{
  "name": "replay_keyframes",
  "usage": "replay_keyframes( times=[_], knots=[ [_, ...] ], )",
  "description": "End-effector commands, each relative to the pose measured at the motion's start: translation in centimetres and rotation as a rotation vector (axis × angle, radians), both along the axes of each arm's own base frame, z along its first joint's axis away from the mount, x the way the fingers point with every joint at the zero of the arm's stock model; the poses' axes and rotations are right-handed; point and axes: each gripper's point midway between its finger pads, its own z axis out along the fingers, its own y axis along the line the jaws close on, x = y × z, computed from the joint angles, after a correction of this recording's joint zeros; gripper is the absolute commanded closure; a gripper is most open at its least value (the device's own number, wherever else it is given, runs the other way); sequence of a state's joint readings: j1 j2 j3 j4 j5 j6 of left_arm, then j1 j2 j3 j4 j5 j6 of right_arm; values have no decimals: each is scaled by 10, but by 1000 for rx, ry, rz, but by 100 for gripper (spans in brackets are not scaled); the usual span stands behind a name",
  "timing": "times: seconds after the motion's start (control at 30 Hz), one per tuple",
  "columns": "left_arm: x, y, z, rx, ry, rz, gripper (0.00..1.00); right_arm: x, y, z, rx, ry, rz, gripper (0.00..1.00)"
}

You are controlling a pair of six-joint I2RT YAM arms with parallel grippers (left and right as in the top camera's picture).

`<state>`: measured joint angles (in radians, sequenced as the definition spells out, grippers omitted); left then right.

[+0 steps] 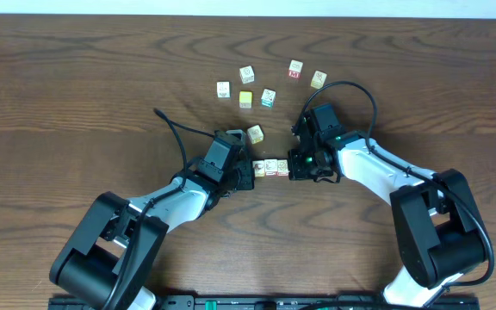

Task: Lift 3 blocks
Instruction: 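Squeeze the block row between both grippers from its two ends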

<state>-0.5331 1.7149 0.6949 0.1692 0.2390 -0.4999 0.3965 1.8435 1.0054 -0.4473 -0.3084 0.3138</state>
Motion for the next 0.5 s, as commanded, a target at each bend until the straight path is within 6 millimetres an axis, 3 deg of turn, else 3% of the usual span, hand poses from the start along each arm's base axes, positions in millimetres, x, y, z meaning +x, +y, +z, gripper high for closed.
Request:
replay_keyframes(
  times=[0.0,0.47],
  knots=[
    [1,-9,4,-22,-5,-47,93,-4,4,-10,7,26,9,99],
    [2,-8,4,-27,-2,-31,93,-1,-1,-11,-36,-19,82,99]
  ],
)
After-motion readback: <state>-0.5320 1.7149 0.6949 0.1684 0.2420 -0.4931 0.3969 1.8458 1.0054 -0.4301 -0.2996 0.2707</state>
